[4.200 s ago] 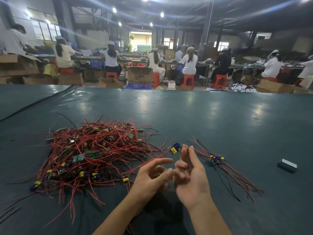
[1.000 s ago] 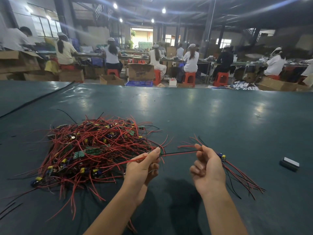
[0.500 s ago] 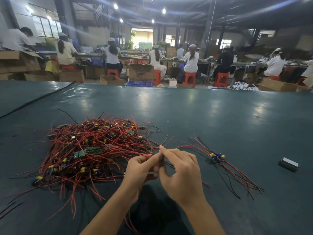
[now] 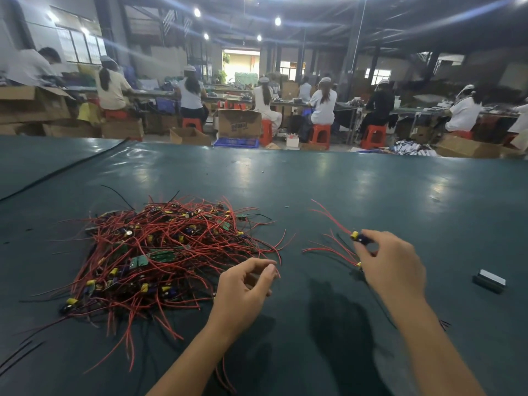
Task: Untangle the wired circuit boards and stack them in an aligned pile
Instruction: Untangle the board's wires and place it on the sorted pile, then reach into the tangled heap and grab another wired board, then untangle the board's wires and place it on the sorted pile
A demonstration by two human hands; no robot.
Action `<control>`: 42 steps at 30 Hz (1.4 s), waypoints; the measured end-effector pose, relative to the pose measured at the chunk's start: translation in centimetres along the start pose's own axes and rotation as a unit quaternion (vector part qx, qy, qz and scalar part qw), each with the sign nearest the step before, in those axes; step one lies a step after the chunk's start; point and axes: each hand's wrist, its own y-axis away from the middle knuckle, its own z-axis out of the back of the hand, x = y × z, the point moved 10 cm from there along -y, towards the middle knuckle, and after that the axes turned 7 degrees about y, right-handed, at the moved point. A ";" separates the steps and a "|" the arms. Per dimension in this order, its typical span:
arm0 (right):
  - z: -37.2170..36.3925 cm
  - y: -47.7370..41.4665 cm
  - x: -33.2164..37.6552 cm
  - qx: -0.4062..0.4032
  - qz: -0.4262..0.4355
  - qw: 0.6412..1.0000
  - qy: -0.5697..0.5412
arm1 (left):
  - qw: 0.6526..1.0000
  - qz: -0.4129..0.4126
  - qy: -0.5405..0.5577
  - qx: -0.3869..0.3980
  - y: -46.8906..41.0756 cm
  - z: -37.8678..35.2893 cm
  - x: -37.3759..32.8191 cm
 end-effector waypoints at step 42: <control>-9.7 17.4 19.0 0.274 0.339 0.898 -0.059 | 0.881 -0.138 -0.419 -0.173 -1.9 11.2 -5.3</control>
